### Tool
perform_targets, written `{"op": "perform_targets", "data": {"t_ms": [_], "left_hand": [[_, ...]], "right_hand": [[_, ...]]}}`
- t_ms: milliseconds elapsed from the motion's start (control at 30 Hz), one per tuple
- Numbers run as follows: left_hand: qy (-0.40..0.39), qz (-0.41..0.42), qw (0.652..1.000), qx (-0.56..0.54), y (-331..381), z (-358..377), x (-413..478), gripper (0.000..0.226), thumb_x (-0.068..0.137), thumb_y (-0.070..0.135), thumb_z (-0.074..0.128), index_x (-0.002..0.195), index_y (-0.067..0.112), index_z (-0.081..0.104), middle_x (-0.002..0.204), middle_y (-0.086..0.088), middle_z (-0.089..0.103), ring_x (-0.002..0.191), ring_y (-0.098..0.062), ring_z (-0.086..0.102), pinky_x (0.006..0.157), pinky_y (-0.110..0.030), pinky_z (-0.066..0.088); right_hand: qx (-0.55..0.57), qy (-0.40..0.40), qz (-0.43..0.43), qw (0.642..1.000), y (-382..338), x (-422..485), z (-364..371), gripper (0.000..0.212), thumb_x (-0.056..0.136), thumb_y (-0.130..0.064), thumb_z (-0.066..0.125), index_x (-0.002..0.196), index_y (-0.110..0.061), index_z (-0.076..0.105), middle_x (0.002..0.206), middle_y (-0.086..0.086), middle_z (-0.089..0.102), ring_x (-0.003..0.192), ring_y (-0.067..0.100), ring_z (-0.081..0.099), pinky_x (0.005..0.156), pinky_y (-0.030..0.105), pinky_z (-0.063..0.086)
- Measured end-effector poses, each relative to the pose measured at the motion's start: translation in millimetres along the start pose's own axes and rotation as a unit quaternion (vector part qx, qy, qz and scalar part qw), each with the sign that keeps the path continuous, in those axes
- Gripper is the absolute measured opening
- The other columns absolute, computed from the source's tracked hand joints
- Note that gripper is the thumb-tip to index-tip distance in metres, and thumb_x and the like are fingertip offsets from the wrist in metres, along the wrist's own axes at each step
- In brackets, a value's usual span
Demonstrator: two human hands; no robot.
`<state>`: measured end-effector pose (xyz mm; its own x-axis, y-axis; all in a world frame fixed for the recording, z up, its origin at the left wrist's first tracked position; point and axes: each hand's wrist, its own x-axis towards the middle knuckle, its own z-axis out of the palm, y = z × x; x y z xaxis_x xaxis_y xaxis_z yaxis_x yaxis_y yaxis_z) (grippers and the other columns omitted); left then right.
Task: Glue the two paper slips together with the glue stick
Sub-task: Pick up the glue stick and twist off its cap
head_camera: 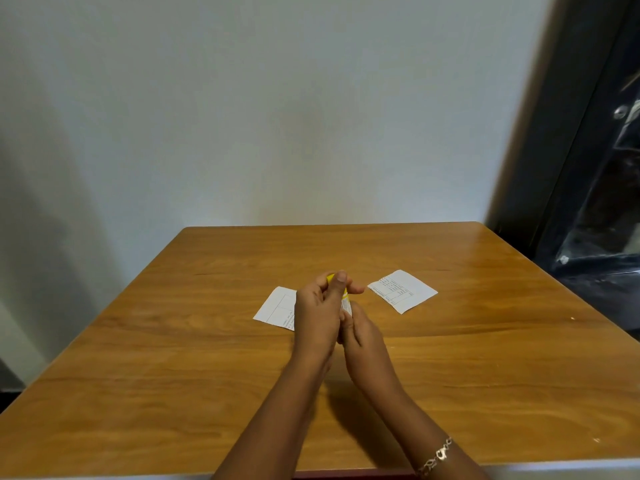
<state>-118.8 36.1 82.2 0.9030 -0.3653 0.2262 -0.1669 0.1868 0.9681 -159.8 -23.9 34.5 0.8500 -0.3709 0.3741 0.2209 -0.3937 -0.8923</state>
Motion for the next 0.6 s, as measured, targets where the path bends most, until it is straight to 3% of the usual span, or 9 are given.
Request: {"op": "perform_targets", "data": {"t_ms": [133, 233, 333, 400, 500, 600], "left_hand": [[-0.102, -0.046, 0.993, 0.027, -10.5, -9.0, -5.6, 0.050, 0.079, 0.052, 0.044, 0.102, 0.012, 0.063, 0.084, -0.001, 0.067, 0.045, -0.004, 0.051, 0.037, -0.019, 0.038], [-0.102, -0.053, 0.992, 0.047, -22.6, -11.6, -9.1, 0.044, 0.089, 0.039, 0.046, 0.101, 0.000, 0.060, 0.073, -0.012, 0.056, 0.045, -0.006, 0.048, 0.040, -0.020, 0.039], [-0.063, -0.002, 0.993, 0.101, -26.4, -18.1, -7.6, 0.025, 0.093, 0.024, 0.048, 0.088, 0.004, 0.062, 0.064, -0.003, 0.055, 0.054, -0.010, 0.051, 0.051, -0.025, 0.044], [-0.060, 0.045, 0.982, 0.172, -27.7, -21.9, -7.0, 0.017, 0.094, 0.020, 0.049, 0.081, 0.013, 0.058, 0.068, -0.002, 0.059, 0.063, -0.016, 0.054, 0.064, -0.034, 0.045], [-0.054, 0.084, 0.956, 0.277, -32.1, -21.7, -9.7, 0.008, 0.093, 0.019, 0.051, 0.091, 0.013, 0.056, 0.080, -0.009, 0.062, 0.073, -0.024, 0.056, 0.064, -0.037, 0.040], [-0.053, 0.128, 0.910, 0.392, -35.8, -17.0, -12.8, 0.020, 0.093, 0.021, 0.050, 0.109, 0.009, 0.052, 0.102, -0.010, 0.060, 0.089, -0.024, 0.053, 0.069, -0.033, 0.036]], "right_hand": [[0.156, -0.033, 0.025, 0.987, 2.6, 1.2, -3.8, 0.032, 0.089, -0.039, 0.033, 0.079, -0.014, 0.051, 0.057, -0.005, 0.045, 0.049, 0.002, 0.041, 0.050, 0.019, 0.034], [0.183, -0.052, 0.074, 0.979, 8.0, 3.4, -7.2, 0.041, 0.083, -0.049, 0.032, 0.079, -0.017, 0.057, 0.053, -0.009, 0.053, 0.049, 0.001, 0.048, 0.048, 0.018, 0.037], [0.051, -0.089, 0.090, 0.991, 13.1, 4.5, -17.4, 0.052, 0.080, -0.057, 0.023, 0.067, -0.020, 0.057, 0.056, -0.007, 0.058, 0.054, 0.007, 0.053, 0.052, 0.019, 0.038], [-0.009, -0.024, 0.071, 0.997, 12.0, 9.7, -28.7, 0.053, 0.080, -0.057, 0.022, 0.061, -0.023, 0.058, 0.057, -0.003, 0.058, 0.054, 0.010, 0.052, 0.054, 0.023, 0.039], [-0.128, 0.044, 0.018, 0.991, 0.1, 27.1, -45.2, 0.059, 0.078, -0.063, 0.019, 0.054, -0.024, 0.056, 0.051, -0.006, 0.055, 0.055, 0.013, 0.053, 0.059, 0.033, 0.040], [-0.280, -0.007, 0.024, 0.960, -15.1, 46.4, -53.4, 0.076, 0.075, -0.075, 0.018, 0.050, -0.013, 0.055, 0.051, 0.001, 0.058, 0.057, 0.020, 0.057, 0.057, 0.034, 0.042]]}}
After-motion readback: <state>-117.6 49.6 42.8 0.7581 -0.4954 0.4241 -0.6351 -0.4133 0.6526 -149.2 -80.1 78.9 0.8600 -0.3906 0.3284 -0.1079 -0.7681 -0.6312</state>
